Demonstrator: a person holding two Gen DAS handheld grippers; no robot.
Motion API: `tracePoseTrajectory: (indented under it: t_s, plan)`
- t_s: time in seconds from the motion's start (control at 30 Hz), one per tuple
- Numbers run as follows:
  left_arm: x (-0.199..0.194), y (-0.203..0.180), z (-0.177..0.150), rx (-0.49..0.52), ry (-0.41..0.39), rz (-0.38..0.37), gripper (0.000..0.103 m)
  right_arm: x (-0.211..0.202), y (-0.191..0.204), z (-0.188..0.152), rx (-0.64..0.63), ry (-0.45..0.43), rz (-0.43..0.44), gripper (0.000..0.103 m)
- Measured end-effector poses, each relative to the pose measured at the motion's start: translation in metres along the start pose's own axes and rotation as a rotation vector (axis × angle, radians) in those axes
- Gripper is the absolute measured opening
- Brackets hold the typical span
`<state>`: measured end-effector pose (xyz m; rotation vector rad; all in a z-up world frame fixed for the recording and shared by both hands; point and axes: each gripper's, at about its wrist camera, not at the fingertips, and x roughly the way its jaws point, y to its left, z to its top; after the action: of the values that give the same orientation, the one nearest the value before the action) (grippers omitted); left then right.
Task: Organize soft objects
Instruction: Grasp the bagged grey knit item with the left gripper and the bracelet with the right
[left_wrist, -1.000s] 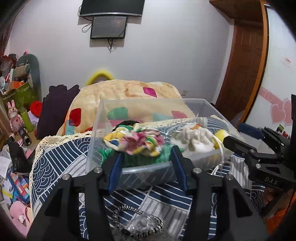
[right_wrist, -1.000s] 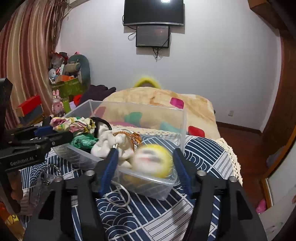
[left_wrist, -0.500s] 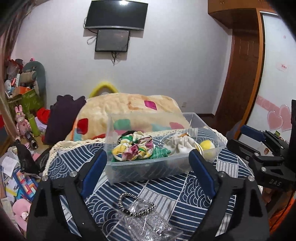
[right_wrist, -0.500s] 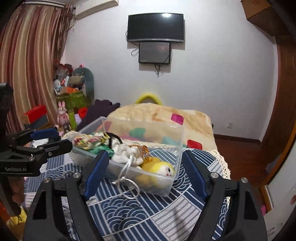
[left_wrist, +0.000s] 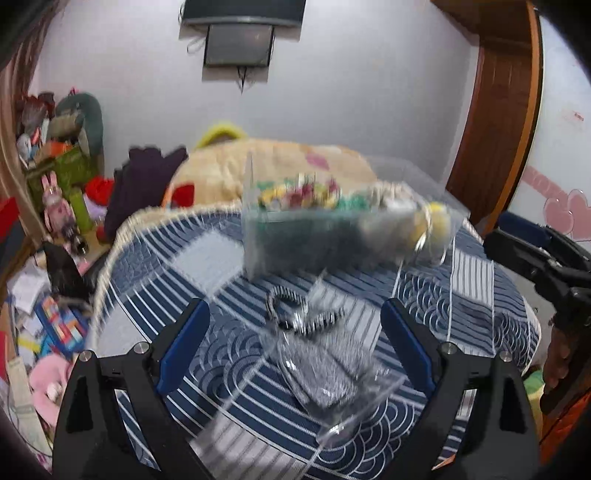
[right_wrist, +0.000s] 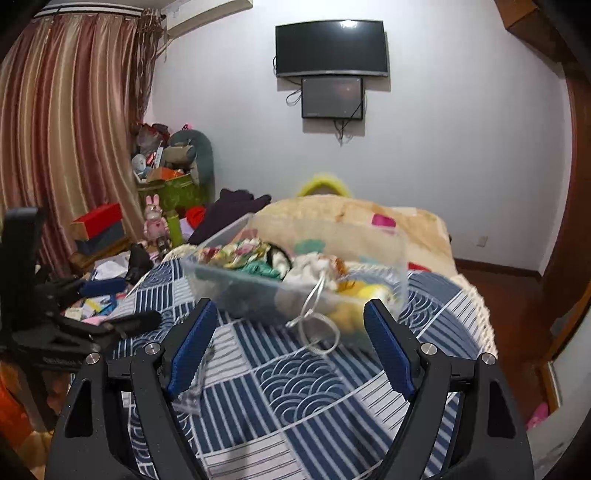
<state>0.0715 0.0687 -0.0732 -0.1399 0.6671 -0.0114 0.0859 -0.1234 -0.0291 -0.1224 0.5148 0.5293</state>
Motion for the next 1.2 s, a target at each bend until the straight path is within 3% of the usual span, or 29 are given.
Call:
tracePoseTrajectory:
  t_s: [0.23,0.37,0.53,0.73,1.0,1.2]
  plan:
    - [0.035,-0.011,-0.023,0.001,0.114,-0.05,0.095,0.007,0.0,-0.019,0.015,0.057,0.004,0.079]
    - [0.043,-0.017,-0.034,-0.012,0.159,-0.123,0.091,0.008,-0.006,-0.025,0.035,0.076,0.008,0.079]
    - [0.037,-0.034,-0.042,0.073,0.137,-0.131,0.062,0.008,-0.008,-0.03,0.061,0.089,0.039,0.079]
    - [0.027,-0.049,-0.051,0.138,0.136,-0.211,0.043,0.013,0.008,-0.036,0.033,0.118,0.088,0.078]
    - [0.005,-0.044,-0.068,0.149,0.152,-0.29,0.04,0.02,0.026,-0.04,-0.007,0.148,0.138,0.068]
    - [-0.006,-0.031,-0.076,0.142,0.15,-0.284,0.04,0.038,0.044,-0.046,-0.047,0.206,0.191,0.055]
